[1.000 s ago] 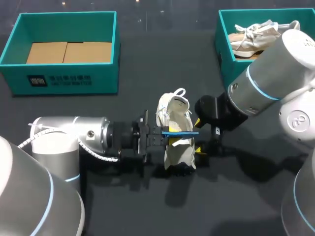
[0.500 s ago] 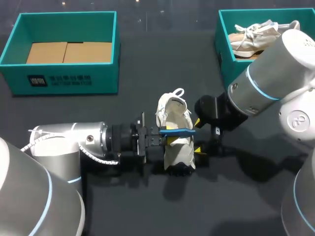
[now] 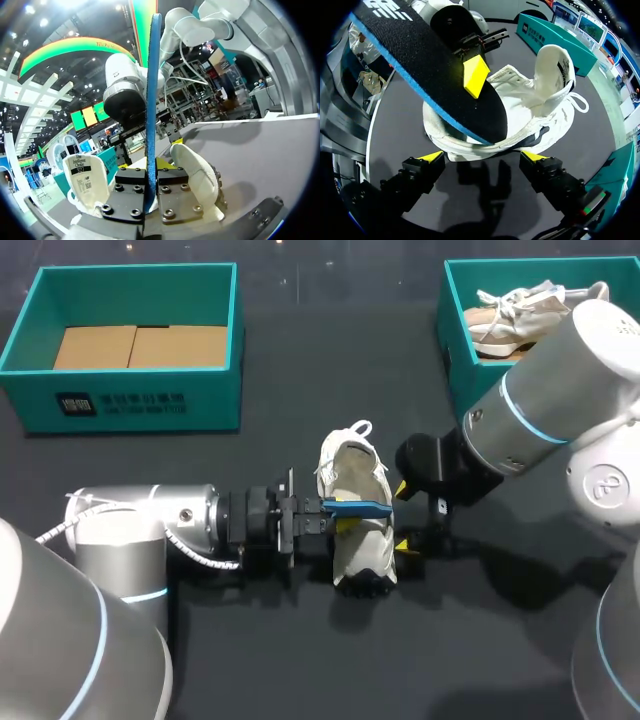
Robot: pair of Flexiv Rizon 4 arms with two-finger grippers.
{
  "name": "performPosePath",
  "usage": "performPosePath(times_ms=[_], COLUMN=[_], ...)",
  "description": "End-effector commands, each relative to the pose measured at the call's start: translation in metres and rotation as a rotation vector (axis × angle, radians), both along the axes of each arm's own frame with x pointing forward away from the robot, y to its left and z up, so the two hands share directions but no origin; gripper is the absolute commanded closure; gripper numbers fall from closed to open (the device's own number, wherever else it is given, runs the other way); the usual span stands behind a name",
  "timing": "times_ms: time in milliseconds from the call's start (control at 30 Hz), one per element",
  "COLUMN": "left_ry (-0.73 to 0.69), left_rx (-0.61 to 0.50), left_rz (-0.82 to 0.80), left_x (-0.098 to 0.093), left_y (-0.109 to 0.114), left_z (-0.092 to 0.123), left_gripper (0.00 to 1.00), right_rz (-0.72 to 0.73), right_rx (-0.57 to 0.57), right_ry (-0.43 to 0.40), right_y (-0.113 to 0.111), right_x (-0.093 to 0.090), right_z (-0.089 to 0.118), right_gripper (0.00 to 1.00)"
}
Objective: Take the shoe out of the shoebox, open the shoe tongue, remove and reinsert the insole, then place the shoe into the shoebox
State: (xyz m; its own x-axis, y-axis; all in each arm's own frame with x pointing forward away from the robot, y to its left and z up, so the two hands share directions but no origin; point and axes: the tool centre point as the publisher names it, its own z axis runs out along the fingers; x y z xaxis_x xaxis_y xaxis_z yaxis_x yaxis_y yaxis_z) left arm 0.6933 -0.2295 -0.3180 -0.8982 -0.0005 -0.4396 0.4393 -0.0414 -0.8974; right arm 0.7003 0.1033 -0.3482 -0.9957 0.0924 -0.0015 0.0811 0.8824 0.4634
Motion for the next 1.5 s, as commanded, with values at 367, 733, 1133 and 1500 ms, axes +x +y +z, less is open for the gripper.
performPosePath(times_ms=[367,733,1133,1500], left_ry=[0.001,0.008,-0.029,-0.095], left_rx=[0.075,0.044,0.066,0.149], left_rz=[0.018,0.009,0.032,0.048], left_x=[0.012,0.004,-0.012,-0.023], left_y=[0.0,0.0,-0.011,-0.021], left_z=[-0.017,0.001,0.027,0.032], left_gripper=[1.0,0.74,0.7,1.0], right_rz=[-0.002,-0.002,-0.002,-0.002], right_rx=[-0.001,-0.001,-0.001,-0.001], right_ry=[-0.003,-0.003,-0.003,-0.003], right_y=[0.0,0.0,0.0,0.0], right_x=[-0.001,-0.001,-0.001,-0.001], right_z=[-0.001,-0.001,-0.001,-0.001], right_gripper=[0.0,0.0,0.0,0.0])
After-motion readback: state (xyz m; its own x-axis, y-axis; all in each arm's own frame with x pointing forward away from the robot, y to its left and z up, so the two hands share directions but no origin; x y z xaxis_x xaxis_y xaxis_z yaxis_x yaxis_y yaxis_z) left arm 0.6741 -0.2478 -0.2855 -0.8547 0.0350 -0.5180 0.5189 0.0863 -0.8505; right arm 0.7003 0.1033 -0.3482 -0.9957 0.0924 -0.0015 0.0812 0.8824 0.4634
